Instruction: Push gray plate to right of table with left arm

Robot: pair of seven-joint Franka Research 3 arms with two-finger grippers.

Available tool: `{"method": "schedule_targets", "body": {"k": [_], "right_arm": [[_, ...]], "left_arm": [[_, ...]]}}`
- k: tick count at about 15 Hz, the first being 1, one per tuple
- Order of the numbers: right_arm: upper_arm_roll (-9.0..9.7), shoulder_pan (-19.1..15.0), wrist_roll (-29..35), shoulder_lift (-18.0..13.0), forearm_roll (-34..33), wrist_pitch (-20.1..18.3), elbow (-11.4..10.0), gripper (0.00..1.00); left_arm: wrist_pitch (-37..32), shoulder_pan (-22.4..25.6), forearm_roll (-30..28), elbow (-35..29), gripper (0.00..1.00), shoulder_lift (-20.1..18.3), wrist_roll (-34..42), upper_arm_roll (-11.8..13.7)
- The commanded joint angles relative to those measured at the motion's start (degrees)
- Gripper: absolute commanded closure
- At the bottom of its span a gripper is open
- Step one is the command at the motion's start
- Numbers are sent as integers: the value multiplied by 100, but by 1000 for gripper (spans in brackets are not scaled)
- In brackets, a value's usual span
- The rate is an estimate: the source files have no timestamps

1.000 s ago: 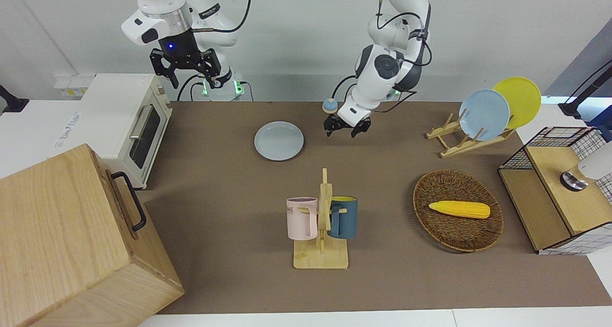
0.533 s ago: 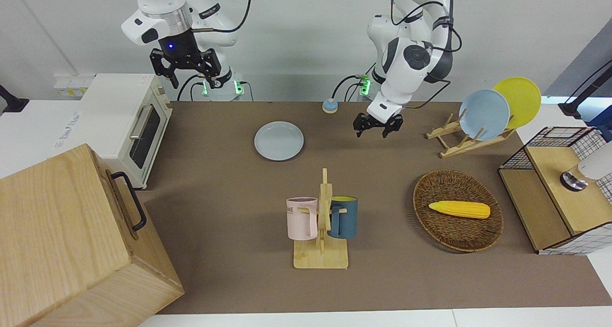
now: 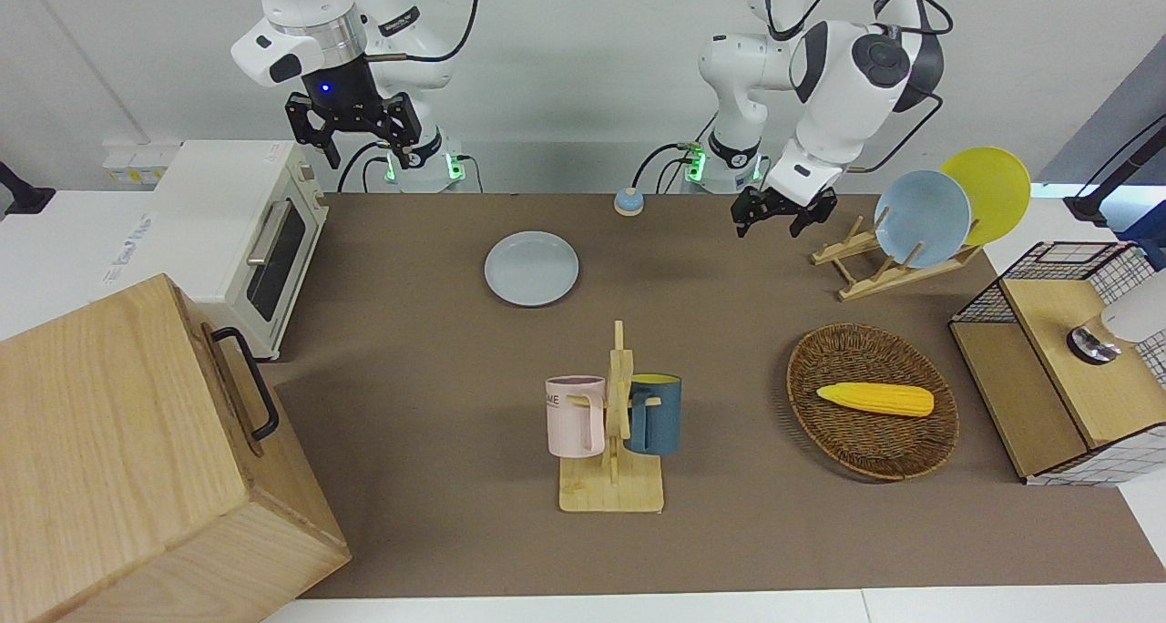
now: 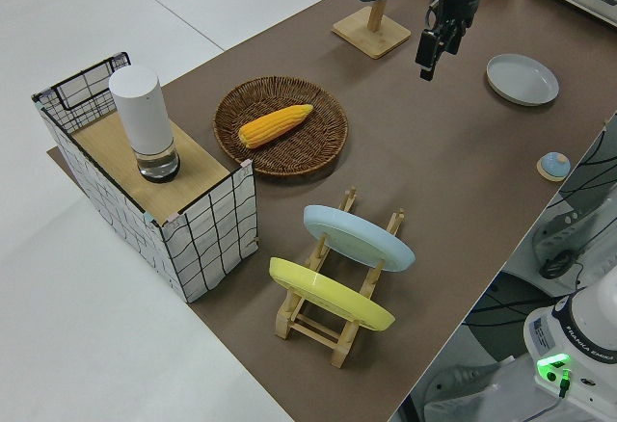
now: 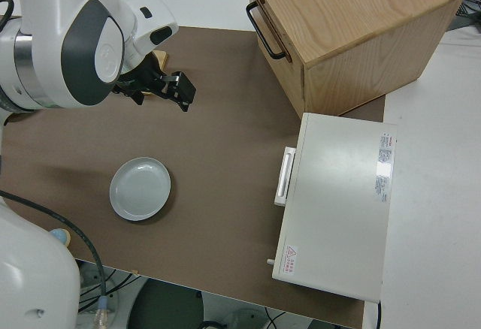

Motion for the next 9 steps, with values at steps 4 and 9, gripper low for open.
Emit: {"method": "schedule_targets", "body": {"k": [4, 9], "right_arm": [[100, -169, 63, -157, 124, -7, -156, 5], [100, -169, 63, -157, 124, -7, -156, 5]], "left_arm": [[-1225, 261, 105, 938, 9, -67, 42, 39], [-1921, 296, 88, 1801, 9, -58, -1, -22]]}}
